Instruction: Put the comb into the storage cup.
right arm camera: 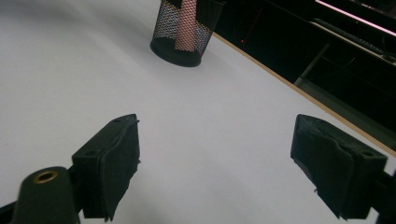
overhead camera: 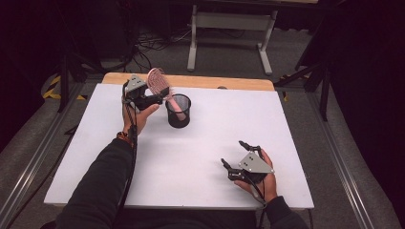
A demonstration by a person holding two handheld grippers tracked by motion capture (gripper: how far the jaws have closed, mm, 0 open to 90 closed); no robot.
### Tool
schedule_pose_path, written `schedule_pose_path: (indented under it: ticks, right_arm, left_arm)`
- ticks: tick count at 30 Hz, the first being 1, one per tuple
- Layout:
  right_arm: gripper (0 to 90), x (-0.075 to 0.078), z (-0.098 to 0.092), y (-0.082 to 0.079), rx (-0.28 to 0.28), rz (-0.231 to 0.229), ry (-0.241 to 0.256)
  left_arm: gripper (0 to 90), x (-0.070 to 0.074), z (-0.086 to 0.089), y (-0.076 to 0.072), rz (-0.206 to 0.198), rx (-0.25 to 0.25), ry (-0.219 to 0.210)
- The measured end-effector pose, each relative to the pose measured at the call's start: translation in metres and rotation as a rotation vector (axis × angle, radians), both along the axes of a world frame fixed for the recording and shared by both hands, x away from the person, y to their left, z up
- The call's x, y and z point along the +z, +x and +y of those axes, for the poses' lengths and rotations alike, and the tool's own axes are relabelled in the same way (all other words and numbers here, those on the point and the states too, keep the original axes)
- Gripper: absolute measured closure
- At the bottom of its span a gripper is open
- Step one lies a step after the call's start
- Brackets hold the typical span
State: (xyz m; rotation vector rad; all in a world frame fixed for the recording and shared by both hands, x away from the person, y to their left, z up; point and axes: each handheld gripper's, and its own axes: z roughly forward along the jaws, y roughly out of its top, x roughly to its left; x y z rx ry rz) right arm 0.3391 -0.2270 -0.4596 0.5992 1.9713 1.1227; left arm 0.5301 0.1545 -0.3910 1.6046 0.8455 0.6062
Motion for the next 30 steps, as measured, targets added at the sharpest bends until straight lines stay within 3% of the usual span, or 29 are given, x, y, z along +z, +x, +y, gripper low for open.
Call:
schedule_pose_path:
  ticks: [15,30]
  right_arm:
    - [16.3,0.001,0.0,-0.001,-0.003,-0.007,0.001]
    - [16.4,0.001,0.0,0.0,-0.005,-0.007,-0.001]
  left_arm:
    - [16.7,0.019,0.016,-0.009,-0.05,-0.004,0.016]
    - [15.7,0.032,0.025,-0.017,-0.088,-0.005,0.058]
